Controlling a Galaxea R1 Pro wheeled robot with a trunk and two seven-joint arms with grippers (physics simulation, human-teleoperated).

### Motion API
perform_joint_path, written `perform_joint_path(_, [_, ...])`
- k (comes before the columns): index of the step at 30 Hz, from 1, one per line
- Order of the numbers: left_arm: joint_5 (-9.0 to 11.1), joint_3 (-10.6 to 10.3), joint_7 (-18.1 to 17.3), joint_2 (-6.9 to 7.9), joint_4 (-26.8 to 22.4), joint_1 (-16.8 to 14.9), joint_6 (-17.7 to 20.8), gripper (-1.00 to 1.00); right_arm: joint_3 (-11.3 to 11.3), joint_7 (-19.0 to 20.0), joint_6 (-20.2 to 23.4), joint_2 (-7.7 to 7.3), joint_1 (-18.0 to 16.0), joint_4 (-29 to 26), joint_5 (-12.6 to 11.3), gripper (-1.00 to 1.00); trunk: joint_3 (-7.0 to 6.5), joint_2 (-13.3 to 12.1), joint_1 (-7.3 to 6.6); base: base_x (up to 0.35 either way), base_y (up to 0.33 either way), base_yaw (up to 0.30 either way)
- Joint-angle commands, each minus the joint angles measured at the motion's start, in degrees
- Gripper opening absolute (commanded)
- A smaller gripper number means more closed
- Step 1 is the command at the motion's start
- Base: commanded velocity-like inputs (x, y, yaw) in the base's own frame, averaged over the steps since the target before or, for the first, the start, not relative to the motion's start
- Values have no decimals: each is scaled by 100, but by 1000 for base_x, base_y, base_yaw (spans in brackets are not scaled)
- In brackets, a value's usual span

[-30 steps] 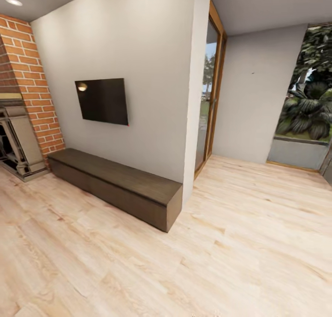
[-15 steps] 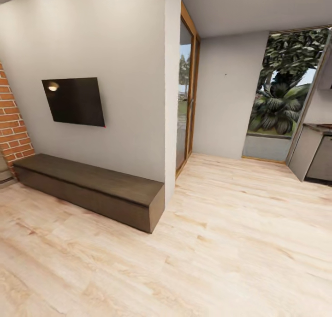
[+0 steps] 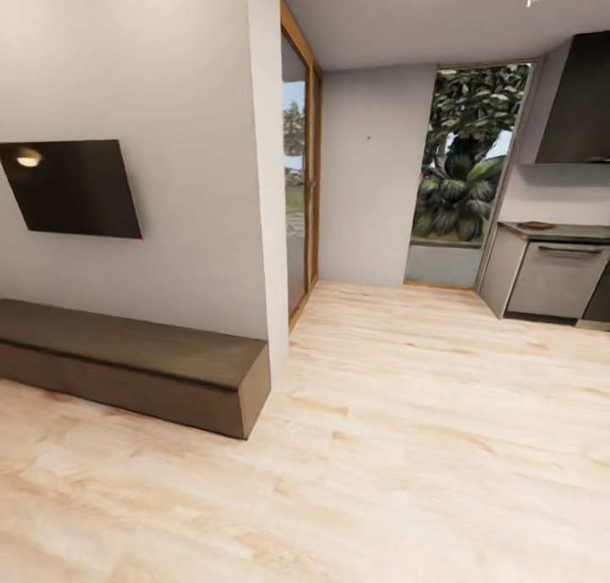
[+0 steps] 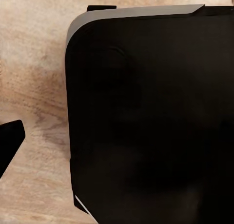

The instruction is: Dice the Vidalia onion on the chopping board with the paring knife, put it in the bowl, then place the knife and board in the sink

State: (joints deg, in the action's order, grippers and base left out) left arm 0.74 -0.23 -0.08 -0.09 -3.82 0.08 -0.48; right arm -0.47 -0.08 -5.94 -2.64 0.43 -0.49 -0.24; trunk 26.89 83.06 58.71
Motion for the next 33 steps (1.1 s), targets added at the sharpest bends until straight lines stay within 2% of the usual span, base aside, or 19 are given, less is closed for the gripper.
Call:
perform_joint_path(1, [7, -3, -1, 0, -5, 1, -5, 100, -3, -1, -13, 0, 1, -5, -3, 100, 4, 2, 1, 141, 0, -291])
perform_joint_path(24, [5, -13, -1, 0, -4, 1, -5, 100, -4, -1, -21, 3, 1, -4, -3, 100, 4, 2, 1, 310, 0, -291])
perform_joint_path(33, [5, -13, -1, 0, -2, 1, -5, 100, -6, -1, -20, 3, 1, -5, -3, 100, 4, 2, 1, 338, -90, -291])
